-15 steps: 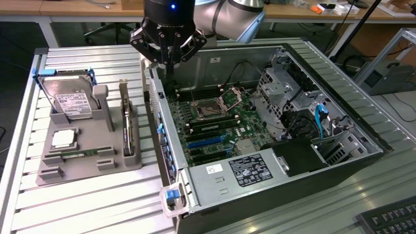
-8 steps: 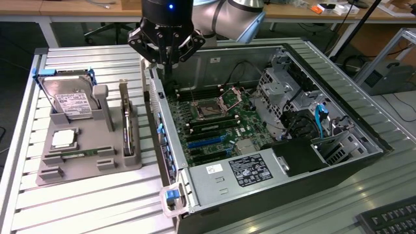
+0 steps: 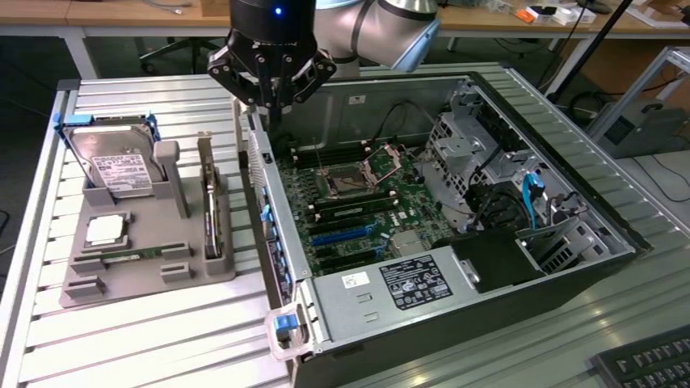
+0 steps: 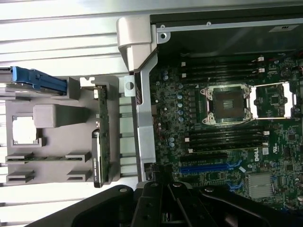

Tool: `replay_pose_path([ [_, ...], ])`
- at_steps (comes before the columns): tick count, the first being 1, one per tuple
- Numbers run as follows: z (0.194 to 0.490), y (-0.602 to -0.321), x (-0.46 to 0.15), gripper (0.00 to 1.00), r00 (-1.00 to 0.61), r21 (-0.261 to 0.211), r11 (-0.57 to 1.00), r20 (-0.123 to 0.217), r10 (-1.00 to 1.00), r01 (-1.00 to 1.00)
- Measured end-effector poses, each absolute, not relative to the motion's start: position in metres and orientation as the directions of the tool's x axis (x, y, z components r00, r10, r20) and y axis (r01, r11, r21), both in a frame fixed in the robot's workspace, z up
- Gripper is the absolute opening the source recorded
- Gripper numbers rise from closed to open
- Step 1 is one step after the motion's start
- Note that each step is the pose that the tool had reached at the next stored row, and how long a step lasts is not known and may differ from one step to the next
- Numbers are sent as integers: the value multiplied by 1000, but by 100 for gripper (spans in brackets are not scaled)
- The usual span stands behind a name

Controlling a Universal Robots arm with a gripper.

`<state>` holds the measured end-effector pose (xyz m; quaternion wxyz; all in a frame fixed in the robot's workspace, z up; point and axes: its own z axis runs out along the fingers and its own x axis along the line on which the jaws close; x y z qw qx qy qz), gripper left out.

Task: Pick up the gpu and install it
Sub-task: 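Reach for the gpu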

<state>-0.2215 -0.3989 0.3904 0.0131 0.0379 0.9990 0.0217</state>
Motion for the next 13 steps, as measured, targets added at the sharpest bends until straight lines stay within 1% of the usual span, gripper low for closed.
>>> replay_pose_path([
  [13, 390, -399, -229, 11, -997, 44, 996, -24, 76, 75],
])
